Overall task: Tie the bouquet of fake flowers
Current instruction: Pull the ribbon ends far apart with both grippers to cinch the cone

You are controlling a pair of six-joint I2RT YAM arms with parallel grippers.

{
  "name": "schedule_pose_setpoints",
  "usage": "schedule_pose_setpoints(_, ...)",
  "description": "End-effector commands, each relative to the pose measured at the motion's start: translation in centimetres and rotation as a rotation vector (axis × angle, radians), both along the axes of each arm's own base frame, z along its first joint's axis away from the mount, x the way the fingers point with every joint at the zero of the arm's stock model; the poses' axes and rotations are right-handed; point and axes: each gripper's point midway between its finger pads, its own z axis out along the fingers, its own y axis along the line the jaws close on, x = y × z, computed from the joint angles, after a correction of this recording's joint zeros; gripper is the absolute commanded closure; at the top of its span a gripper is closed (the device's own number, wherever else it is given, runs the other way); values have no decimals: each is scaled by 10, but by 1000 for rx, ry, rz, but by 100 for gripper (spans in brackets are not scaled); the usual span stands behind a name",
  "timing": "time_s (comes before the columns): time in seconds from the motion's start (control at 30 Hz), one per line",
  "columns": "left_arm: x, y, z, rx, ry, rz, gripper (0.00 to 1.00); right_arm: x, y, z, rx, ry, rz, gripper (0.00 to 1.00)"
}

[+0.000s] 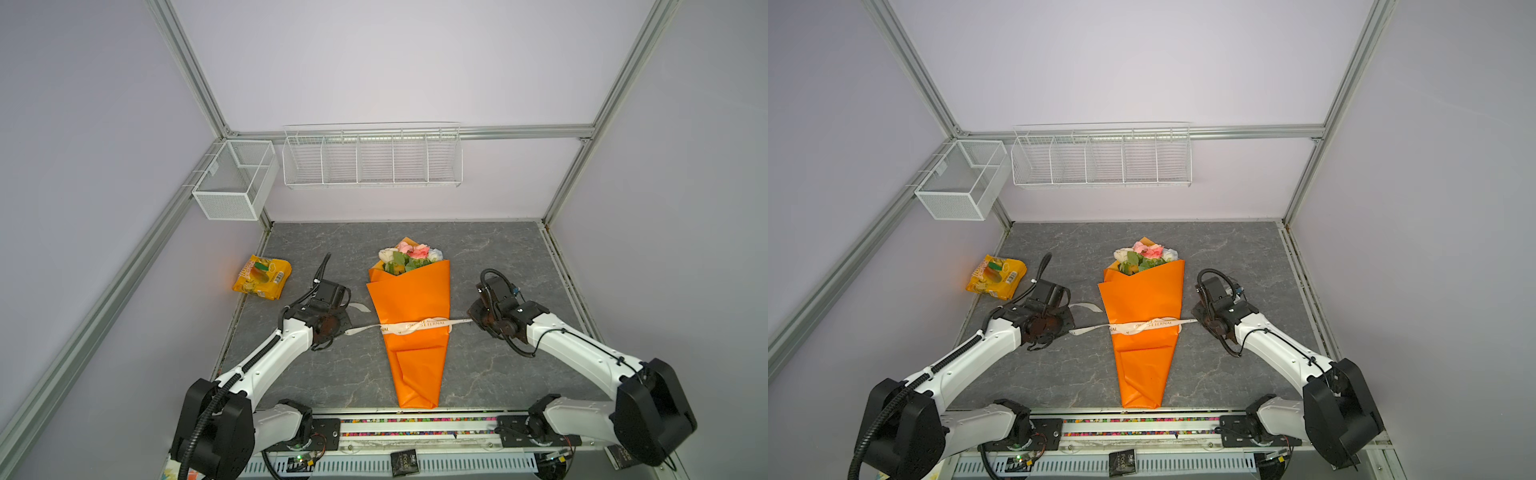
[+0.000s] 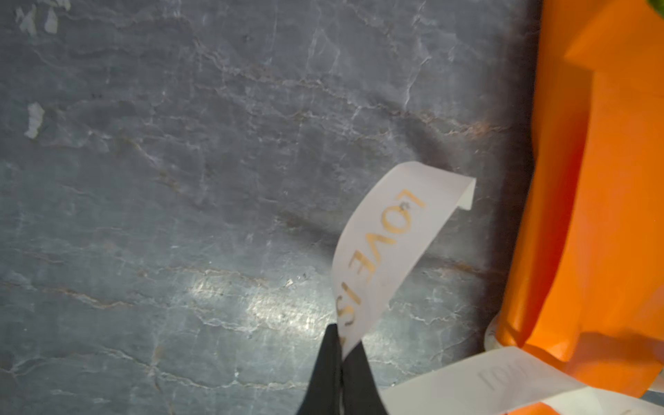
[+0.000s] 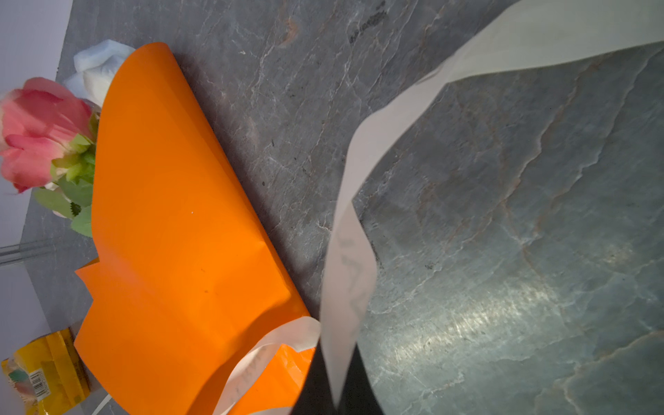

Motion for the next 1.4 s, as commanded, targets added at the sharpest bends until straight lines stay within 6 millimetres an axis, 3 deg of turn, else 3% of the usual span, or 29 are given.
schedule_pose_setpoints(0.0,-5,14,-1,8,0,23,100,1,-1,2,-76,12,71,94)
schedule_pose_setpoints(0.3,-3,57,22,55,-89,127,100,4,-7,0,-144,28,86,94)
schedule_pose_setpoints(0.63,-16,93,15,40,-46,309,100,-3,-35,-9,-333,86,82,94)
schedule_pose_setpoints(0.83,-22,104,10,-10,-38,374,100,-2,-48,-10,-423,92,83,94)
schedule_pose_setpoints(1.0,-23,113,3,-62,-16,446,100,12,-61,8,-532,67,78,94)
schedule_pose_setpoints(1.37,-22,139,0,-127,-22,551,100,21,-109,20,-682,70,-2,94)
